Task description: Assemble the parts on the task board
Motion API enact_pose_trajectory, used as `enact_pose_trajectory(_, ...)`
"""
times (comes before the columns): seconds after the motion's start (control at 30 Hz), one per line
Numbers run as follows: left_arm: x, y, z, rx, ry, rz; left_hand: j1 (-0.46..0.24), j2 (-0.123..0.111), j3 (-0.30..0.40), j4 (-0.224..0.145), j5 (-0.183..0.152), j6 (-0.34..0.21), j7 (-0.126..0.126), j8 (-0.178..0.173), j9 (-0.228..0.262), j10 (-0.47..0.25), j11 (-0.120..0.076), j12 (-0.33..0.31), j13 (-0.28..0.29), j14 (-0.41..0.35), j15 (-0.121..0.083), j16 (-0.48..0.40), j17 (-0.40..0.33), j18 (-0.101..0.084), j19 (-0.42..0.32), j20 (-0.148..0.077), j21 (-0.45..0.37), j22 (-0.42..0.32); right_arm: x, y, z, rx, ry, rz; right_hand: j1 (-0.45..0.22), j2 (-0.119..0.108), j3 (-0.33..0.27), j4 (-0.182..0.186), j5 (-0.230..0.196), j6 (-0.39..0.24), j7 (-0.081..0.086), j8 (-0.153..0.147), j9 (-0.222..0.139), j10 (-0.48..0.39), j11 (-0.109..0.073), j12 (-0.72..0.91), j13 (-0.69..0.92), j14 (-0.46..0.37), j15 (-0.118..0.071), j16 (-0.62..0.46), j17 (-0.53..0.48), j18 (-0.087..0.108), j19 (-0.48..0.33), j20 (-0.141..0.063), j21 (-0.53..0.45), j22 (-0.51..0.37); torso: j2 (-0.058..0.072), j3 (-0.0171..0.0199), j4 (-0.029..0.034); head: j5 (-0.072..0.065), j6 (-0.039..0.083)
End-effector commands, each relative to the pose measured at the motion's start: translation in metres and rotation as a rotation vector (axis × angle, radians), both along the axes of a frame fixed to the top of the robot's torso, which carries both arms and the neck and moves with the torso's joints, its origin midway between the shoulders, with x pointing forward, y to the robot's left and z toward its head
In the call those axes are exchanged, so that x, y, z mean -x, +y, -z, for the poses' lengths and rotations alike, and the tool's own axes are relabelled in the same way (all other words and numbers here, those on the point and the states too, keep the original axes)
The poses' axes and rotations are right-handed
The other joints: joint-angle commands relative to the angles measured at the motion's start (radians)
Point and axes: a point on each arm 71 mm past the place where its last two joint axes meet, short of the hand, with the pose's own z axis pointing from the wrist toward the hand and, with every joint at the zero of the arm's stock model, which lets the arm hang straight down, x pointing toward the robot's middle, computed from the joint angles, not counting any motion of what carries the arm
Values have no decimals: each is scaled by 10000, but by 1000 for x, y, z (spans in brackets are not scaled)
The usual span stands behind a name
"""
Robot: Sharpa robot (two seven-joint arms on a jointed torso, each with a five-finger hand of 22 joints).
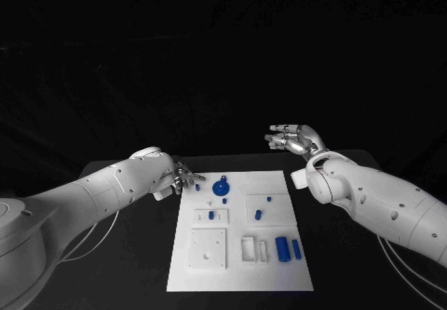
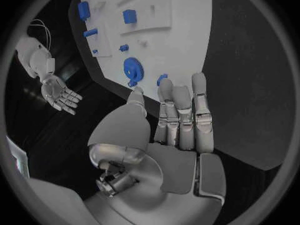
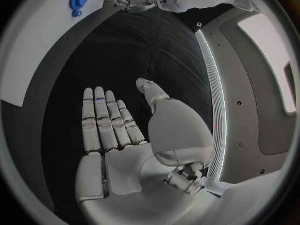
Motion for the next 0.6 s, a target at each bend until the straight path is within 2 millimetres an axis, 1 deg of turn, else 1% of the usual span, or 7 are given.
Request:
enact_pose_trajectory(0.03, 0, -2, 2, -76, 11, 305, -76, 32, 17, 79, 35, -74, 21, 12, -93, -127, 0, 98, 6, -103, -11, 56, -29, -77, -35, -3, 73, 183, 1, 3, 0, -29, 0, -171, 60, 49, -45, 3, 43, -49, 4, -34, -14, -82, -14, 49, -9, -70, -22, -54, -16, 128, -80, -12, -42, -13, 33, 10, -71, 8, 2)
enact_pose_trajectory(0.17, -1, -1, 4, -135, 10, 277, -36, 46, 18, 35, 30, -88, 50, -40, -284, -180, 16, 160, -12, -142, 4, 111, -90, -77, -71, 8, 93, 178, 1, 2, 0, -29, 1, -169, 60, 49, -45, 3, 43, -49, 4, -34, -14, -82, -14, 49, -9, -70, -22, -54, -16, 128, -80, -12, -42, -13, 53, 9, -97, 19, 1)
enact_pose_trajectory(0.23, -1, 0, 4, -159, 7, 262, -36, 46, 18, 35, 30, -88, 50, -40, -284, -180, 16, 160, -12, -142, 4, 111, -90, -77, -71, 8, 93, 178, 1, 2, 0, -30, 0, -167, 63, 58, -69, 7, 46, -55, 4, -35, -15, -85, -14, 53, -9, -72, -21, -54, -16, 129, -84, -10, -42, -13, 48, 14, -75, 2, -7)
enact_pose_trajectory(0.37, -1, 1, 5, -208, 22, 244, -19, 58, 22, -1, 40, -96, 48, -36, -328, -198, 20, 173, -25, -165, 6, 129, -113, -77, -80, 12, 104, 179, 1, 2, -1, -32, -1, -164, 68, 72, -103, 13, 51, -63, 4, -35, -15, -90, -13, 60, -9, -75, -19, -53, -16, 131, -90, -7, -42, -14, 45, 13, -60, -17, -16)
enact_pose_trajectory(0.6, -2, 3, 6, -250, 75, 243, 3, 78, 28, -73, 38, -113, 65, -70, -427, -231, 32, 188, -46, -198, 18, 151, -151, -77, -102, 20, 112, 179, 1, 3, -1, -40, -4, -167, 71, 81, -143, 20, 63, -60, 5, -35, -15, -95, -11, 65, -9, -76, -18, -53, -16, 133, -91, -6, -41, -13, 53, 13, -73, -6, -23)
